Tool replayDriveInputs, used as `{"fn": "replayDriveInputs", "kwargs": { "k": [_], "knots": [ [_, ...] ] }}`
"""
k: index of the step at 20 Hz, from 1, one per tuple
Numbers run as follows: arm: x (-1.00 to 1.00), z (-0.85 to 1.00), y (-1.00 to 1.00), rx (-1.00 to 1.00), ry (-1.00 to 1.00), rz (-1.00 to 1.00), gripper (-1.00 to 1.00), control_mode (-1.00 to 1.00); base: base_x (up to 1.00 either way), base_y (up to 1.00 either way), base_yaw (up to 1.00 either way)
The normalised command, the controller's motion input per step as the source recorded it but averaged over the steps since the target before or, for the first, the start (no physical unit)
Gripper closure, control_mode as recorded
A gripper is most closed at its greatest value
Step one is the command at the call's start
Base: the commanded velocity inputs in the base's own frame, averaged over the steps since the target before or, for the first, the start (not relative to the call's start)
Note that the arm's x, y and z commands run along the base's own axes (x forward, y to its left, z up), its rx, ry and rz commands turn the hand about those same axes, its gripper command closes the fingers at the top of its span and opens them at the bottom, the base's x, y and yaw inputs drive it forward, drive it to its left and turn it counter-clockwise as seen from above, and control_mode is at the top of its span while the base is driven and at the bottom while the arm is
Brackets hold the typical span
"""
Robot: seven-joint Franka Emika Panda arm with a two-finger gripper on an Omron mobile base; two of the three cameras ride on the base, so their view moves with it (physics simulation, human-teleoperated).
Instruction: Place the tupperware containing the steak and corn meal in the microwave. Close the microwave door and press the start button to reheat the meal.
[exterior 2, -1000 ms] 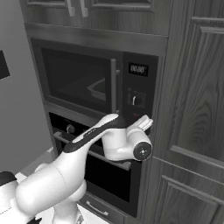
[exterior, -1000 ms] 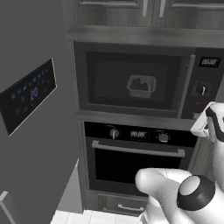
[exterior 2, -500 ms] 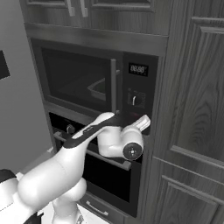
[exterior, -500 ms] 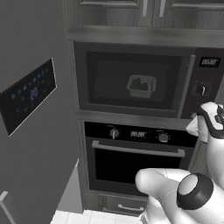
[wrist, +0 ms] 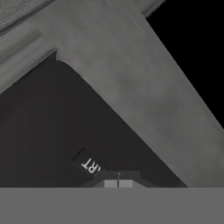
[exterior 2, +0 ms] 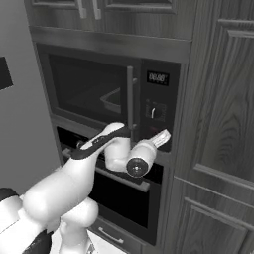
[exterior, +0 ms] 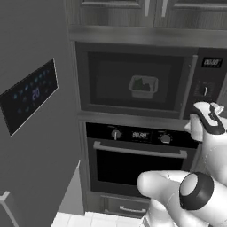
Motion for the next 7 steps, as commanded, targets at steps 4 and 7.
{"fn": "replayDriveInputs", "kwargs": {
  "k": [4, 7],
  "knots": [
    [0.30, 0.00, -0.81, -0.03, 0.00, -0.14, 1.00, -1.00, 0.00, 0.00, 0.00],
    [0.23, 0.00, -0.77, -0.03, 0.00, -0.15, 1.00, -1.00, 0.00, 0.00, 0.00]
  ]
}}
